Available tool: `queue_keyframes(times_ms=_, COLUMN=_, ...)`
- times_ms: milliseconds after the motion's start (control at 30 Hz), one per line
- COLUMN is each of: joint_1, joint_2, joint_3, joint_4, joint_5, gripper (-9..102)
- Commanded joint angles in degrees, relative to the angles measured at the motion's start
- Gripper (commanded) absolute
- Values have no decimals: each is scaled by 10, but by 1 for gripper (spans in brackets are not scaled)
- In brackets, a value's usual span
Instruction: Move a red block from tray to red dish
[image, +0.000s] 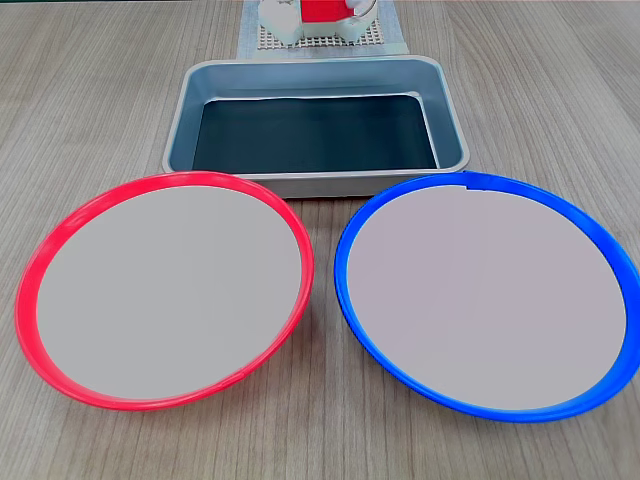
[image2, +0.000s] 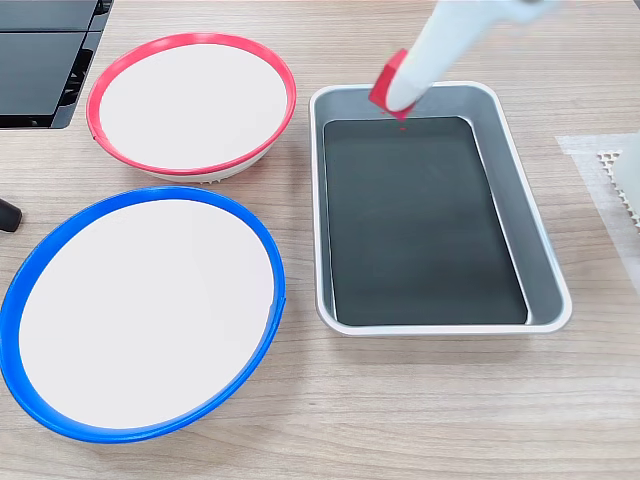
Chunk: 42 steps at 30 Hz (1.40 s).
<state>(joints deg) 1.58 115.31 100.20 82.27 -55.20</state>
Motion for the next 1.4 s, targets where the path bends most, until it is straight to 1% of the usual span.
queue_keyframes(times_ms=0, joint_1=55, joint_2=-173, joint_3=-196, joint_4=3, joint_5=-2, gripper=0)
queue_keyframes(times_ms=33, joint_1=67, joint_2=-214, joint_3=-229, joint_4=-6, joint_5=-8, gripper=0)
queue_keyframes(times_ms=100, joint_1=101, joint_2=-361, joint_3=-332, joint_4=-58, joint_5=-17, gripper=0)
queue_keyframes(times_ms=133, joint_1=110, joint_2=-405, joint_3=-359, joint_4=-79, joint_5=-20, gripper=0)
queue_keyframes(times_ms=300, joint_1=130, joint_2=-510, joint_3=-404, joint_4=-112, joint_5=-59, gripper=0)
queue_keyframes(times_ms=367, joint_1=136, joint_2=-532, joint_3=-403, joint_4=-121, joint_5=-79, gripper=5)
queue_keyframes(times_ms=400, joint_1=141, joint_2=-542, joint_3=-403, joint_4=-126, joint_5=-84, gripper=9)
queue_keyframes(times_ms=500, joint_1=145, joint_2=-552, joint_3=-399, joint_4=-128, joint_5=-100, gripper=28)
queue_keyframes(times_ms=567, joint_1=142, joint_2=-543, joint_3=-398, joint_4=-128, joint_5=-98, gripper=30)
queue_keyframes(times_ms=667, joint_1=116, joint_2=-474, joint_3=-381, joint_4=-180, joint_5=4, gripper=27)
queue_keyframes(times_ms=733, joint_1=93, joint_2=-408, joint_3=-376, joint_4=-233, joint_5=131, gripper=23)
queue_keyframes(times_ms=800, joint_1=77, joint_2=-355, joint_3=-360, joint_4=-268, joint_5=205, gripper=20)
queue_keyframes(times_ms=833, joint_1=68, joint_2=-327, joint_3=-348, joint_4=-277, joint_5=232, gripper=17)
queue_keyframes(times_ms=900, joint_1=48, joint_2=-268, joint_3=-314, joint_4=-289, joint_5=277, gripper=4)
queue_keyframes(times_ms=933, joint_1=37, joint_2=-238, joint_3=-294, joint_4=-289, joint_5=292, gripper=0)
queue_keyframes(times_ms=1067, joint_1=-10, joint_2=-114, joint_3=-195, joint_4=-291, joint_5=351, gripper=0)
queue_keyframes(times_ms=1133, joint_1=-33, joint_2=-46, joint_3=-124, joint_4=-312, joint_5=388, gripper=0)
queue_keyframes(times_ms=1367, joint_1=-105, joint_2=240, joint_3=263, joint_4=-463, joint_5=541, gripper=0)
